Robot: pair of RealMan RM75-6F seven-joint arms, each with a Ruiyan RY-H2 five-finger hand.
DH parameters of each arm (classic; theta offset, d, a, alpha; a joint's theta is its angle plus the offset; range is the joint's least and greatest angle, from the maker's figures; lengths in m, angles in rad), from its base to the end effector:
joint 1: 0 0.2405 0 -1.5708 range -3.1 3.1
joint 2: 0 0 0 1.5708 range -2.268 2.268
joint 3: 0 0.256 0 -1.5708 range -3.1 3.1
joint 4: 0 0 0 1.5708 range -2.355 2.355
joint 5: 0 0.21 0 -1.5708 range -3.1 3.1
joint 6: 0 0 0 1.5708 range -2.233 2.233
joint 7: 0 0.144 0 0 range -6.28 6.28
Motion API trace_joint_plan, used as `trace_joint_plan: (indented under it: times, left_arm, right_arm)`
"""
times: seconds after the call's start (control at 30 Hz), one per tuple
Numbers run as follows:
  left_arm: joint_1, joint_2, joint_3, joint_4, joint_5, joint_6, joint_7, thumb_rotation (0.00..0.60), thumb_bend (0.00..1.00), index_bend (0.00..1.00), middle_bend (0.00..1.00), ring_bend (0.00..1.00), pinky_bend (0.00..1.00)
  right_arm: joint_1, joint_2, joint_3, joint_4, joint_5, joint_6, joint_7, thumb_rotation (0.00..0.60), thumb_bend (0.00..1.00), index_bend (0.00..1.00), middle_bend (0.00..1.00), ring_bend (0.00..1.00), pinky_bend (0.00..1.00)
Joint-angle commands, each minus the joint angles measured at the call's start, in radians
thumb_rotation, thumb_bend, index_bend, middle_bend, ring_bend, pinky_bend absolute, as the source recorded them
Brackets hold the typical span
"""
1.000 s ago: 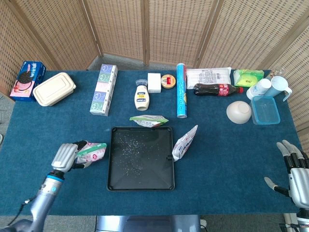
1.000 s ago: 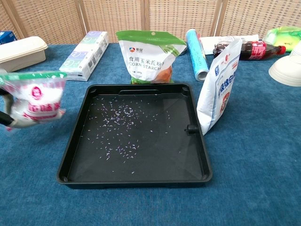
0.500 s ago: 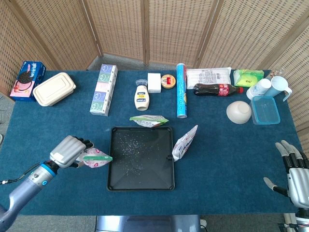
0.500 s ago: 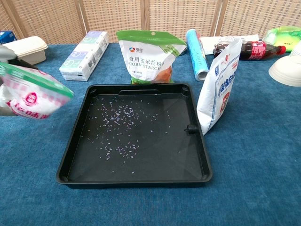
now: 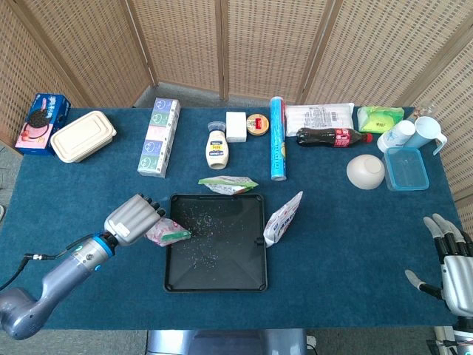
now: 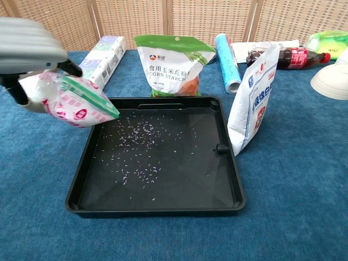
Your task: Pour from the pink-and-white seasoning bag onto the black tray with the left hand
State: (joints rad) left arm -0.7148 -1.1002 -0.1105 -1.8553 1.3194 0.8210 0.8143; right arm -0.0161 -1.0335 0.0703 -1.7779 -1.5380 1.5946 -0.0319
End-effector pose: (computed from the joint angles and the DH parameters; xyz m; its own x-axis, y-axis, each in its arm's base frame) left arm -0.1419 0.3018 0.0703 0.8954 -0.0373 0.4436 0.3189 -0.6415 -0.6977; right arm -0.2884 -0.1532 0.1868 0.3542 0.0861 0.9312 -0.9351 0.0363 0.3524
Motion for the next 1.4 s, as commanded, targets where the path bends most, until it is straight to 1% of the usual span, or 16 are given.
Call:
trace_joint_plan:
  times: [0.03, 0.2, 0.33, 0.4, 0.63, 0.7, 0.8, 0.9, 0.97, 1.0, 1.17, 1.23, 1.33, 1.4]
  left_arm:
    - [-0.036, -0.015, -0.004, -0.031, -0.069, 0.014, 0.093, 0.6, 0.41, 0.69, 0.53, 0.53, 0.58]
    - [-0.071, -0.022, 0.01, -0.036, -0.114, 0.028, 0.217, 0.6, 0.42, 0.7, 0.54, 0.53, 0.58]
    - [-0.096, -0.027, 0.019, -0.052, -0.16, 0.04, 0.283, 0.6, 0.42, 0.7, 0.54, 0.53, 0.58]
    - [-0.116, -0.03, 0.038, -0.059, -0.172, 0.046, 0.347, 0.6, 0.42, 0.7, 0.54, 0.53, 0.58]
    - [-0.127, -0.047, 0.054, -0.067, -0.223, 0.086, 0.367, 0.6, 0.43, 0.71, 0.54, 0.53, 0.58]
    - [-0.14, -0.055, 0.07, -0.056, -0.241, 0.096, 0.403, 0.6, 0.44, 0.71, 0.55, 0.53, 0.58]
    - [-0.147, -0.065, 0.083, -0.048, -0.249, 0.109, 0.42, 0.6, 0.44, 0.71, 0.55, 0.53, 0.58]
    - [-0.157, -0.07, 0.083, -0.055, -0.252, 0.13, 0.435, 0.6, 0.44, 0.71, 0.55, 0.53, 0.58]
    - [-0.19, -0.065, 0.113, -0.046, -0.196, 0.134, 0.551, 0.6, 0.44, 0.71, 0.55, 0.53, 0.58]
    - [-0.197, -0.071, 0.118, -0.056, -0.192, 0.138, 0.572, 0.6, 0.44, 0.71, 0.55, 0.53, 0.58]
    - [-0.201, -0.095, 0.102, -0.081, -0.24, 0.164, 0.533, 0.6, 0.44, 0.72, 0.55, 0.53, 0.58]
    - [-0.193, -0.097, 0.097, -0.086, -0.256, 0.174, 0.488, 0.6, 0.44, 0.72, 0.55, 0.53, 0.58]
    - [-0.183, -0.089, 0.099, -0.082, -0.251, 0.188, 0.449, 0.6, 0.44, 0.72, 0.55, 0.53, 0.58]
    - [-0.166, -0.083, 0.097, -0.079, -0.245, 0.199, 0.382, 0.6, 0.44, 0.72, 0.55, 0.53, 0.58]
  right_arm:
    - [0.0, 0.0, 0.0, 0.0, 0.0, -0.001, 0.0, 0.6, 0.0, 0.0, 0.0, 0.08, 0.09]
    - [0.001, 0.001, -0.001, 0.0, 0.0, -0.002, 0.0, 0.6, 0.0, 0.0, 0.0, 0.08, 0.09]
    - [0.001, 0.001, 0.0, 0.001, 0.001, -0.002, 0.0, 0.6, 0.0, 0.0, 0.0, 0.08, 0.09]
    - [0.001, 0.001, 0.0, 0.0, 0.001, -0.001, 0.002, 0.6, 0.0, 0.0, 0.0, 0.08, 0.09]
    - [0.0, 0.004, 0.001, 0.002, 0.002, 0.0, 0.008, 0.6, 0.0, 0.0, 0.0, 0.08, 0.09]
    - [0.0, 0.004, 0.0, 0.001, 0.001, -0.001, 0.007, 0.6, 0.0, 0.0, 0.0, 0.08, 0.09]
    - [-0.001, 0.004, 0.001, 0.0, 0.0, 0.003, 0.005, 0.6, 0.0, 0.0, 0.0, 0.08, 0.09]
    - [-0.002, 0.004, 0.001, 0.001, 0.001, 0.004, 0.003, 0.6, 0.0, 0.0, 0.0, 0.08, 0.09]
    - [0.001, 0.0, -0.001, 0.003, 0.003, -0.004, -0.004, 0.6, 0.0, 0.0, 0.0, 0.08, 0.09]
    - [0.002, -0.002, -0.002, 0.002, 0.001, -0.006, -0.008, 0.6, 0.0, 0.0, 0.0, 0.08, 0.09]
    - [0.0, -0.002, -0.003, -0.001, -0.003, -0.001, -0.011, 0.6, 0.0, 0.0, 0.0, 0.08, 0.09]
    - [-0.001, 0.0, -0.002, 0.001, -0.001, 0.001, -0.006, 0.6, 0.0, 0.0, 0.0, 0.08, 0.09]
    - [0.0, 0.001, -0.001, 0.003, 0.0, -0.002, 0.001, 0.6, 0.0, 0.0, 0.0, 0.08, 0.09]
    - [0.001, 0.002, -0.002, 0.004, -0.001, -0.004, 0.002, 0.6, 0.0, 0.0, 0.0, 0.08, 0.09]
